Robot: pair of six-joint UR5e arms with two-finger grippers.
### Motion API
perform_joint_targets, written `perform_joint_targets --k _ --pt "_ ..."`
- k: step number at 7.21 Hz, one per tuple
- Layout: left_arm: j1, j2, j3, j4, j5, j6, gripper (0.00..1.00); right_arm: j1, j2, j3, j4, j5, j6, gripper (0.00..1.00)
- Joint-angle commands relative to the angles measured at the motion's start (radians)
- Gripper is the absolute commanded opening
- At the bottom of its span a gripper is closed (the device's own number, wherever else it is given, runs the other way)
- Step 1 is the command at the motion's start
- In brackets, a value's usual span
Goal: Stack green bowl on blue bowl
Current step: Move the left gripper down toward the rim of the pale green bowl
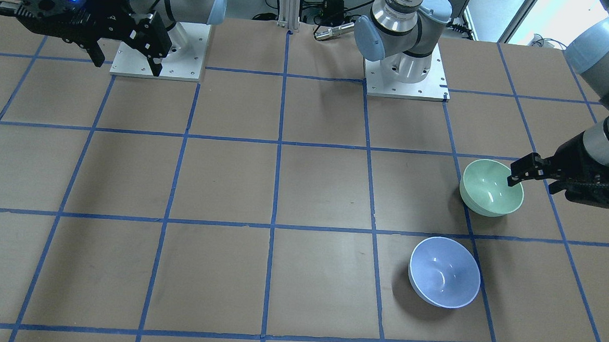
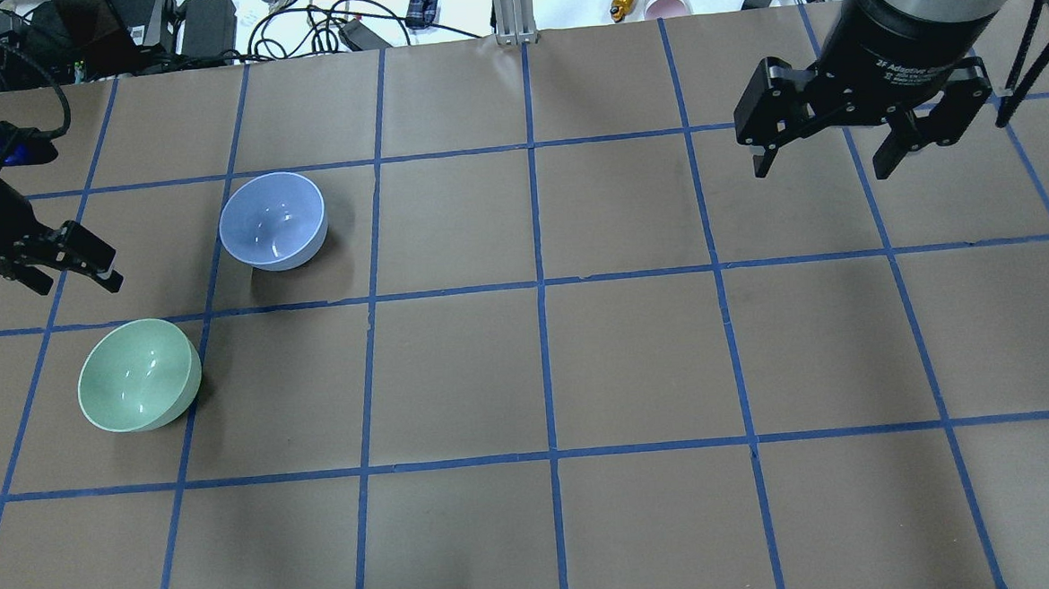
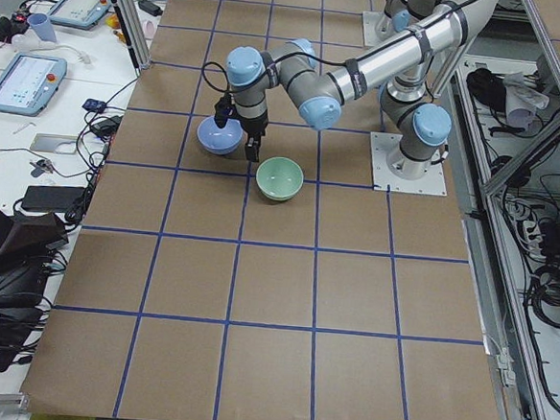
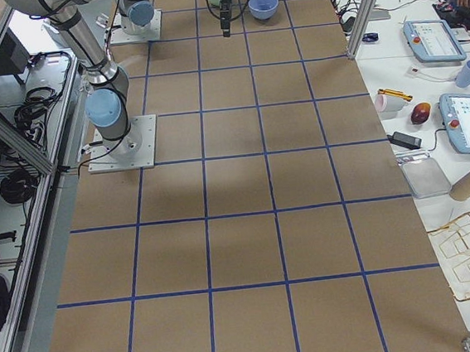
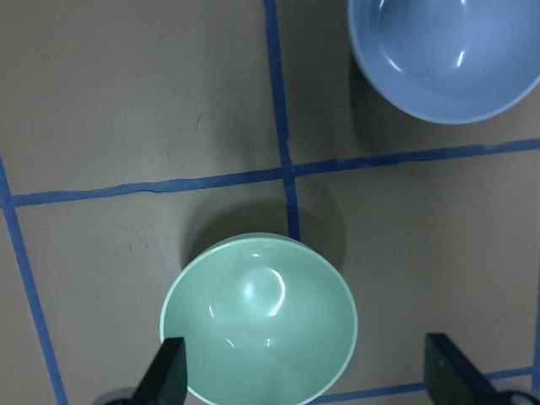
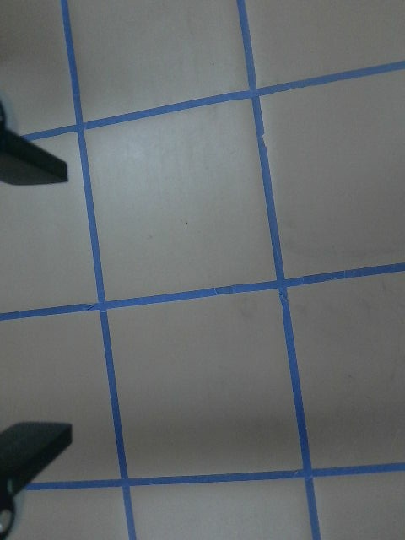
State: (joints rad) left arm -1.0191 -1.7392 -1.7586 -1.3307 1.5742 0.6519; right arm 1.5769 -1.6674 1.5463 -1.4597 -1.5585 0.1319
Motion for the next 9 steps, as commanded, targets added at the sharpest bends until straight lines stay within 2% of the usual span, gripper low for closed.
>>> perform_joint_targets --k 1,3,5,7,9 --pt "0.095 -0.003 -0.079 0.080 -0.005 0.130 1.00 0.000 0.000 0.000 -0.001 0.000 0.000 1.00" --pt "0.158 -0.013 -0.171 0.213 -0.006 0.161 1.00 0.000 0.000 0.000 -0.001 0.000 0.000 1.00" --pt "0.168 -0.045 -0.231 0.321 -0.008 0.163 1.00 0.000 0.000 0.000 -0.001 0.000 0.000 1.00" --pt "0.195 -0.060 -0.265 0.330 -0.060 0.169 1.00 0.000 0.000 0.000 0.001 0.000 0.000 1.00" --pt "0.205 -0.085 -0.266 0.334 -0.062 0.167 1.00 0.000 0.000 0.000 0.001 0.000 0.000 1.00"
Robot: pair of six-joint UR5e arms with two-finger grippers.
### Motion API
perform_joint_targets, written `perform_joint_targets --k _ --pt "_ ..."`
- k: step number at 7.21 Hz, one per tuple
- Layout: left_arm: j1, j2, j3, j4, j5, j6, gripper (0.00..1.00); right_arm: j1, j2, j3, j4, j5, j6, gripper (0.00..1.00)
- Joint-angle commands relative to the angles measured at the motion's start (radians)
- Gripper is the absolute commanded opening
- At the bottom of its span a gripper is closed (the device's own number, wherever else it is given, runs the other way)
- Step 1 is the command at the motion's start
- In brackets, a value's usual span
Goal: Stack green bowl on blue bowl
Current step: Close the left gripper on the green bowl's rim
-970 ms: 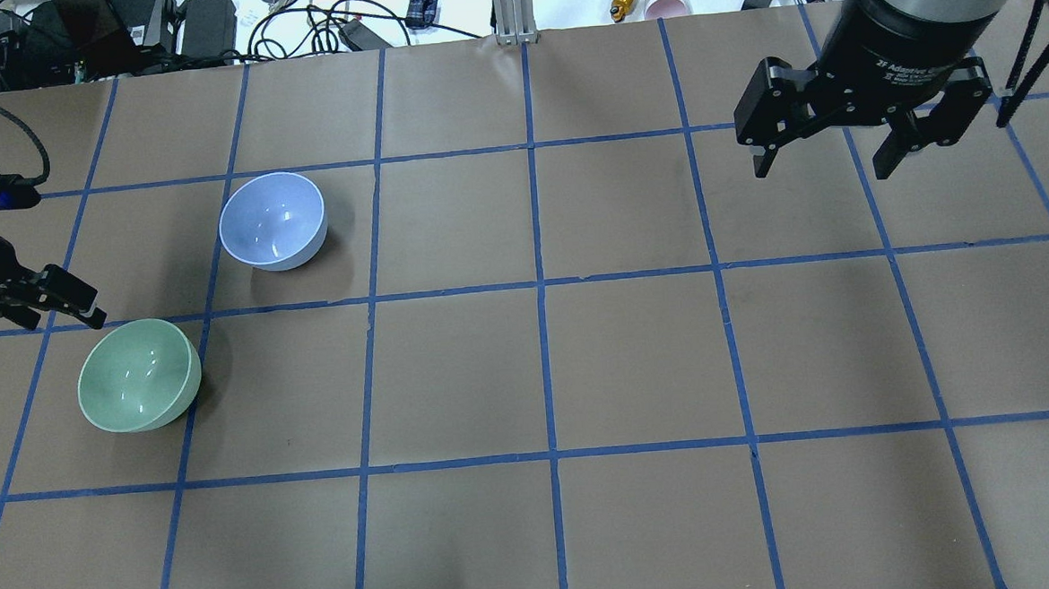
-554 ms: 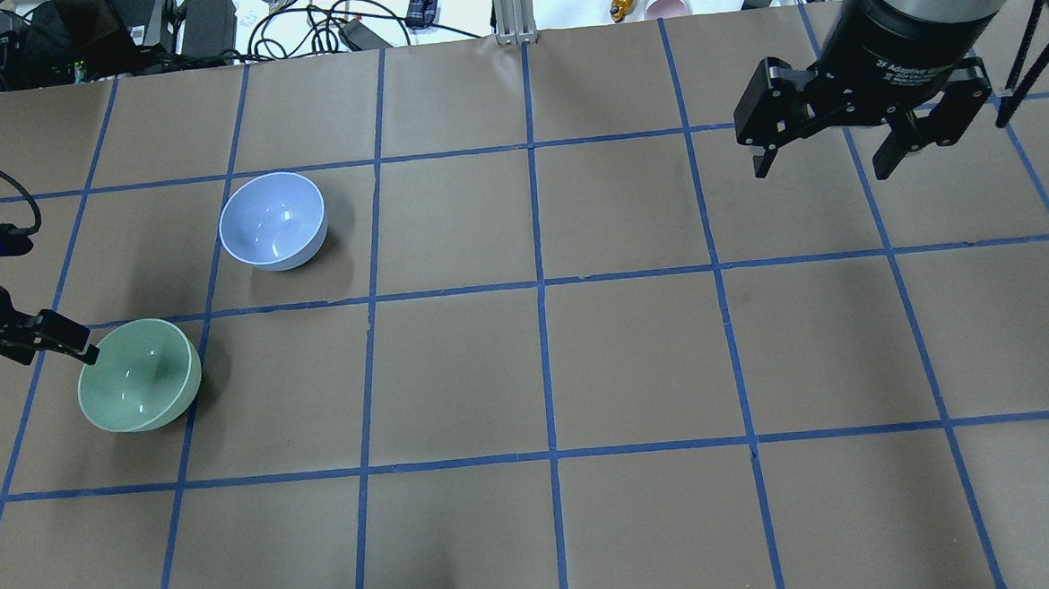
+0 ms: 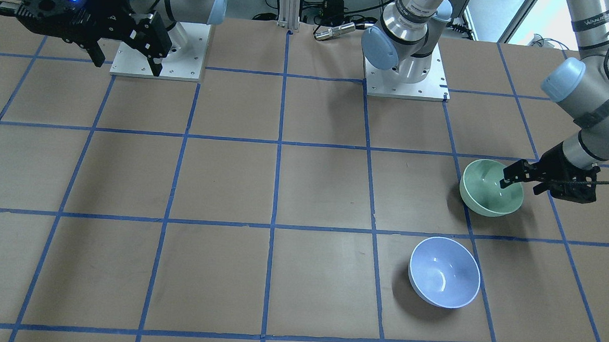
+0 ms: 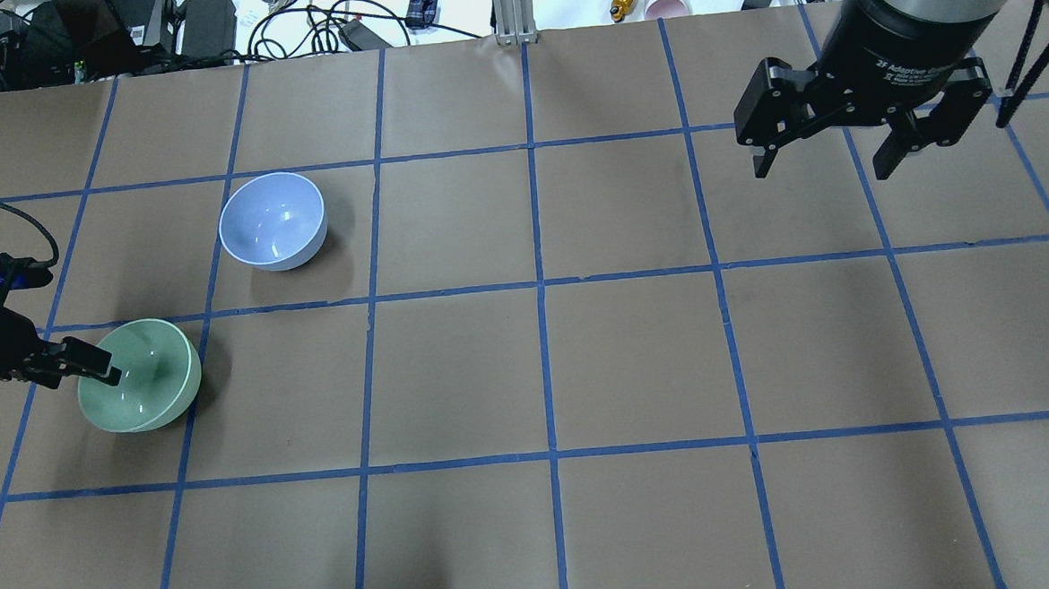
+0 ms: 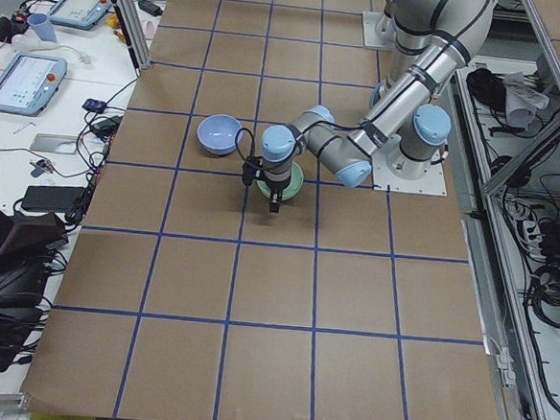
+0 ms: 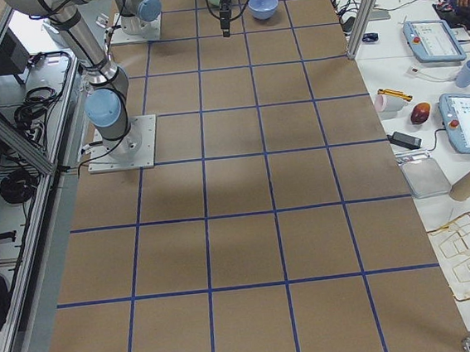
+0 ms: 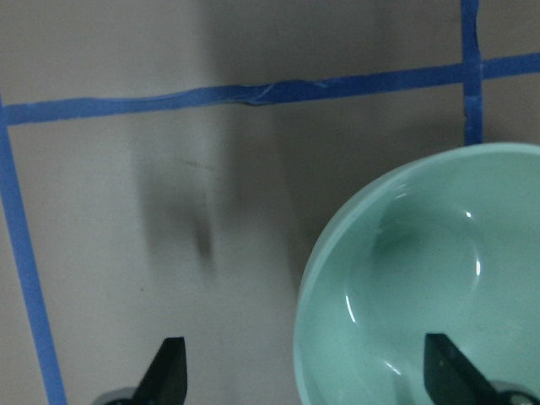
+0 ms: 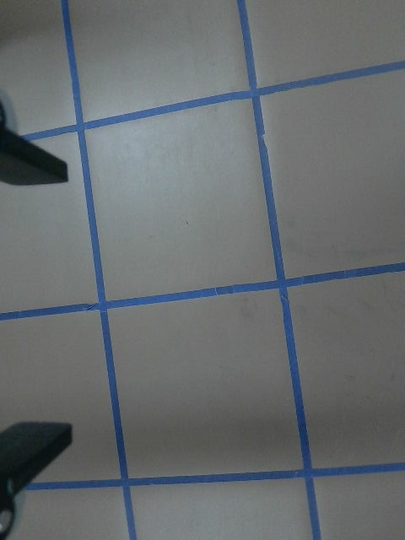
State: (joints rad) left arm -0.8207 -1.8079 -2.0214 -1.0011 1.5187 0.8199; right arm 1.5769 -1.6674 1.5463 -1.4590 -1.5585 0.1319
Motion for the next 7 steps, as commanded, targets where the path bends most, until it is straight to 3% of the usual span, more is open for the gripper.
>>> perform_joint_targets --k 1,3,5,7 --pt "0.006 -0.030 -0.003 0.030 -0.006 0.001 1.00 0.000 0.000 0.000 -0.001 0.000 0.000 1.00" --pt "0.006 -0.045 -0.010 0.033 -0.009 -0.004 1.00 -0.002 0.000 0.001 -0.001 0.000 0.000 1.00" --pt "0.006 -0.048 -0.013 0.033 -0.027 -0.010 0.79 0.000 0.000 0.000 0.000 0.000 0.000 1.00" --pt "0.005 -0.047 -0.031 0.036 -0.032 -0.025 0.73 0.000 0.000 0.000 -0.001 0.000 0.000 1.00"
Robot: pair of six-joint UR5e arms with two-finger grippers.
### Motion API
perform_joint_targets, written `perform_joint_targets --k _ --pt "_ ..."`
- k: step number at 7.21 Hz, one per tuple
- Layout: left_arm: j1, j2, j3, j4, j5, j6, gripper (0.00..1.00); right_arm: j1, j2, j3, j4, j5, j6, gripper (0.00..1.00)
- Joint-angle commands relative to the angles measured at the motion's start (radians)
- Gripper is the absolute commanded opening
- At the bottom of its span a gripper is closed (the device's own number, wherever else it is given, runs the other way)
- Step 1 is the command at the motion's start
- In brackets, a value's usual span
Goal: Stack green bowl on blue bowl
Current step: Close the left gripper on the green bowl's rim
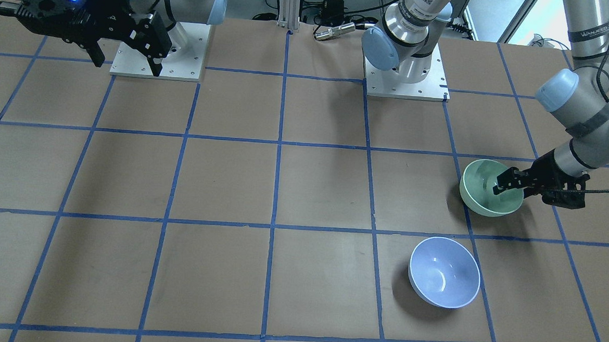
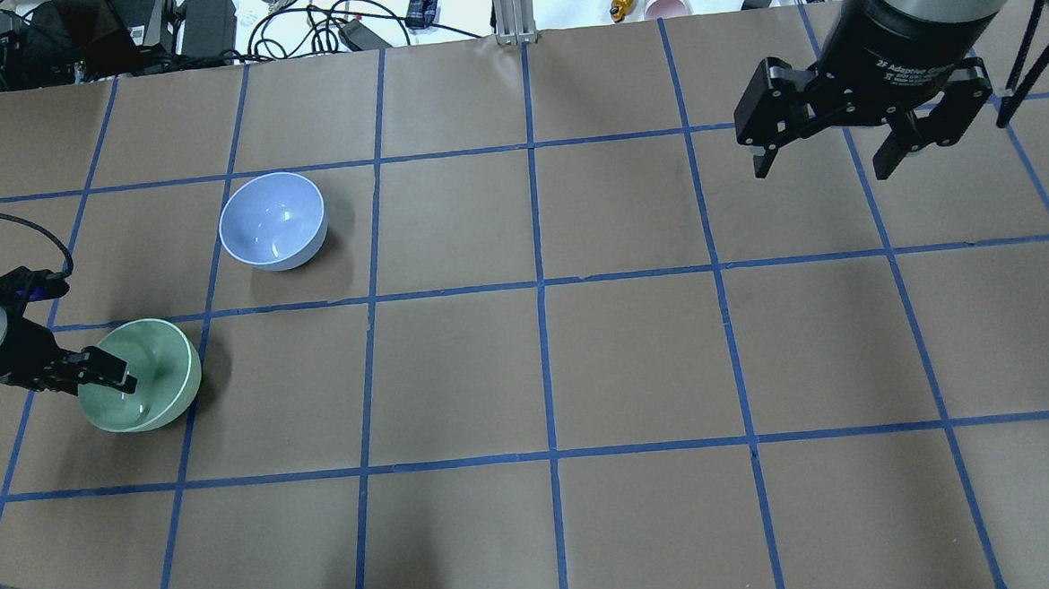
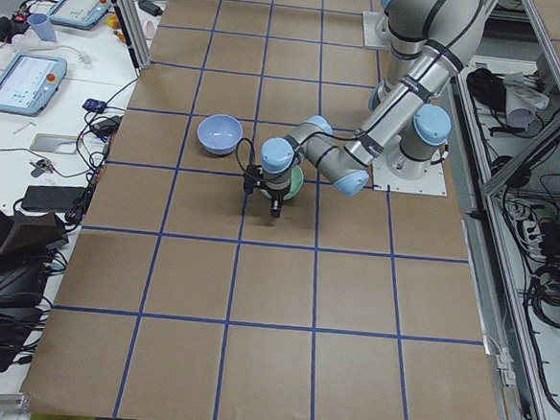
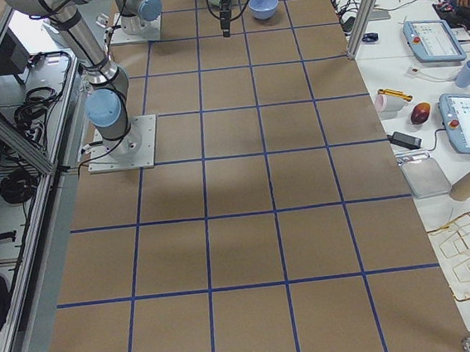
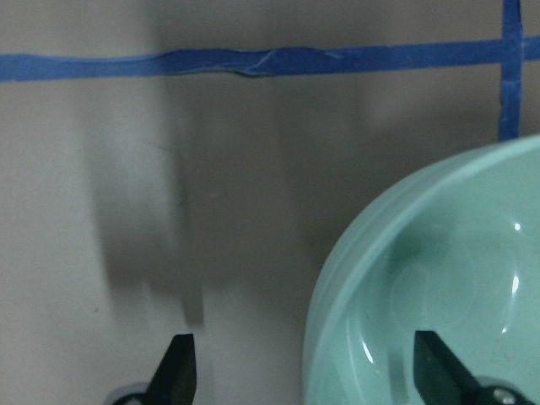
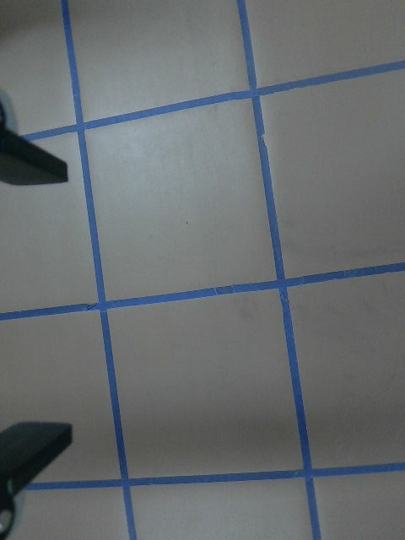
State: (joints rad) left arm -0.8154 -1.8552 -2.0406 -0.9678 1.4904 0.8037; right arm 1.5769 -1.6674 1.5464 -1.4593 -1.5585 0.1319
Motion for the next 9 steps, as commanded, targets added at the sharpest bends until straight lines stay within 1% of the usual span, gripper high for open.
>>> perform_joint_targets --k 1,2,3,4,5,6,8,9 --pt "-0.001 -0.001 -0.012 0.003 -0.002 -0.009 0.67 0.000 0.000 0.000 0.000 0.000 0.000 1.00" --pt "-0.001 -0.001 -0.012 0.003 -0.001 -0.009 0.51 0.000 0.000 0.000 -0.001 0.000 0.000 1.00" --pt "-0.001 -0.001 -0.010 0.003 0.001 -0.008 0.26 0.000 0.000 0.000 -0.001 0.000 0.000 1.00" --pt "-0.001 -0.001 -0.010 0.003 0.001 -0.008 0.21 0.000 0.000 0.000 0.000 0.000 0.000 1.00" --pt "-0.001 -0.001 -0.012 0.003 -0.001 -0.006 0.20 0.000 0.000 0.001 0.001 0.000 0.000 1.00" --pt "-0.001 -0.001 -0.012 0.003 -0.001 -0.008 0.06 -0.001 0.000 0.000 -0.001 0.000 0.000 1.00" --pt "-0.001 -0.001 -0.012 0.003 -0.001 -0.008 0.00 0.000 0.000 0.001 -0.001 0.000 0.000 1.00" --pt "-0.001 -0.001 -0.012 0.003 -0.002 -0.008 0.00 0.000 0.000 0.000 -0.001 0.000 0.000 1.00"
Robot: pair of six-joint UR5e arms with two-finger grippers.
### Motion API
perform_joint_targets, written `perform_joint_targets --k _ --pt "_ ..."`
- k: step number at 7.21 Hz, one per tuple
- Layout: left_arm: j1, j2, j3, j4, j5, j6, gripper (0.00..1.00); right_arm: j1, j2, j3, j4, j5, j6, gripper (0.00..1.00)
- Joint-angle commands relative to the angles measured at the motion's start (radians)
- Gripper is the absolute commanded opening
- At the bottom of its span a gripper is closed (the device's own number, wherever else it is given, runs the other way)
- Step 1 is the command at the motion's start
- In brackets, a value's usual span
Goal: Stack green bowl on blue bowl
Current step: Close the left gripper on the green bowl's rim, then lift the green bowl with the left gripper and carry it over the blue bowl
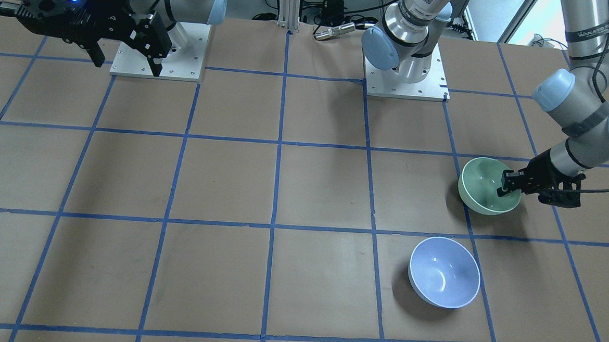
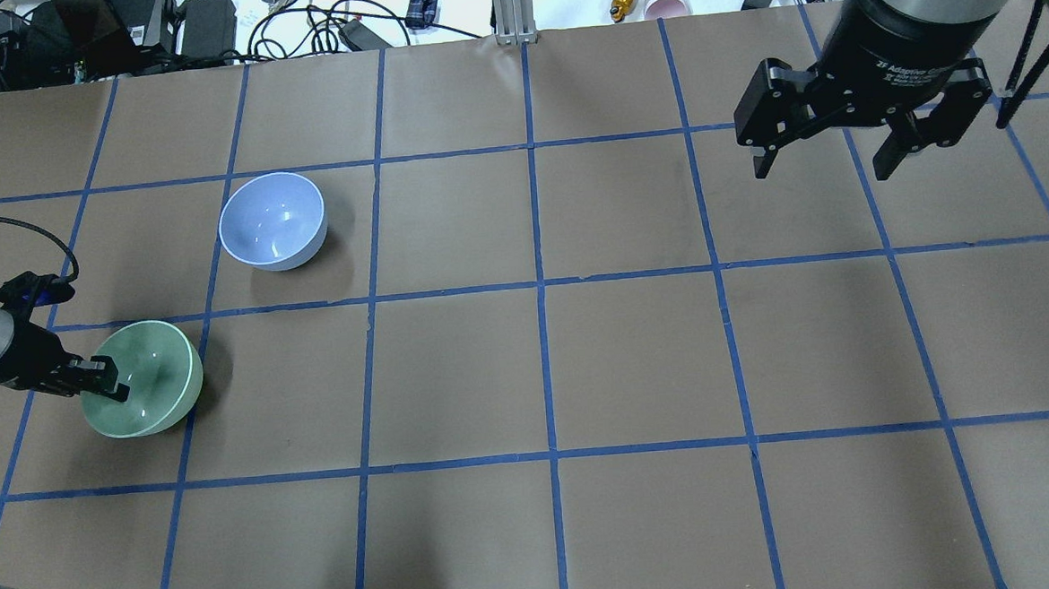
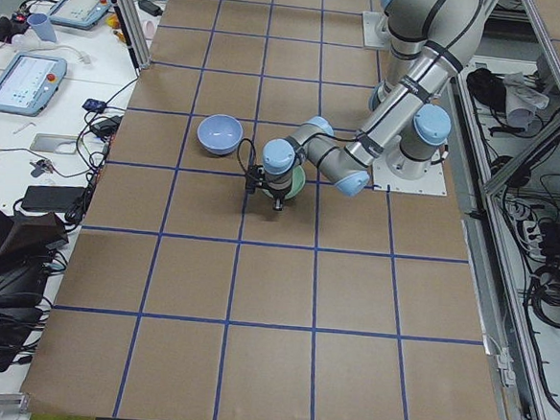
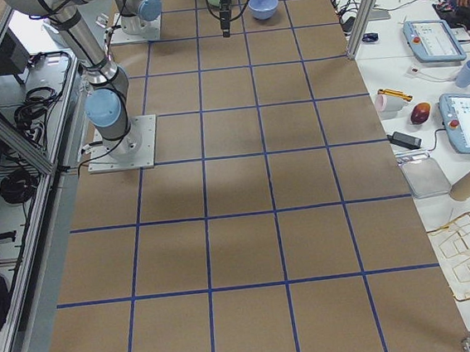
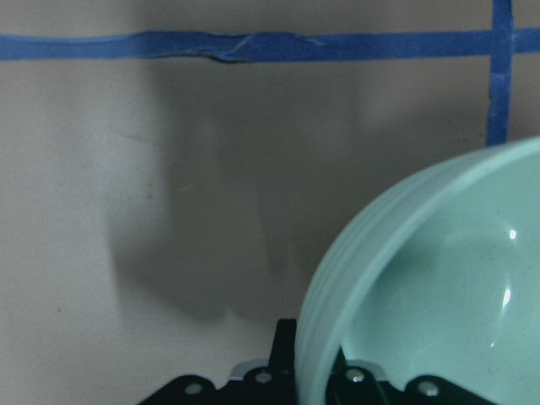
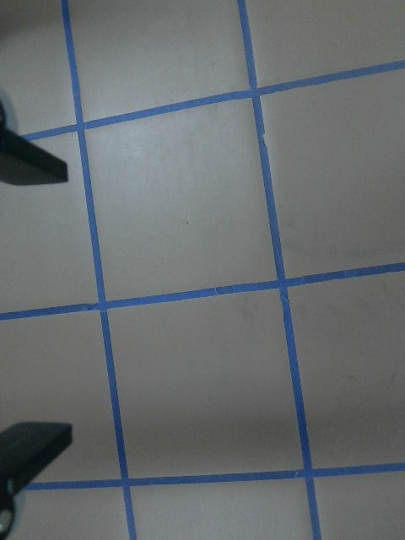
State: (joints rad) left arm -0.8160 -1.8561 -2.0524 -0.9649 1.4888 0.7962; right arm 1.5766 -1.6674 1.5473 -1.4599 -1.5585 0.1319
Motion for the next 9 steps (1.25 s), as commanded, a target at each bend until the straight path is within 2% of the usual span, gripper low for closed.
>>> perform_joint_targets --k 1,7,9 --pt "0.000 0.000 0.000 0.000 -0.001 0.000 0.00 0.000 0.000 -0.001 0.000 0.000 0.000 1.00" --pt "-0.017 0.032 0.043 -0.015 -0.001 -0.008 0.00 0.000 0.000 -0.001 0.000 0.000 0.000 1.00" --pt "-0.038 0.029 0.110 -0.053 0.001 -0.044 0.00 0.000 0.000 0.000 0.000 0.000 0.000 1.00"
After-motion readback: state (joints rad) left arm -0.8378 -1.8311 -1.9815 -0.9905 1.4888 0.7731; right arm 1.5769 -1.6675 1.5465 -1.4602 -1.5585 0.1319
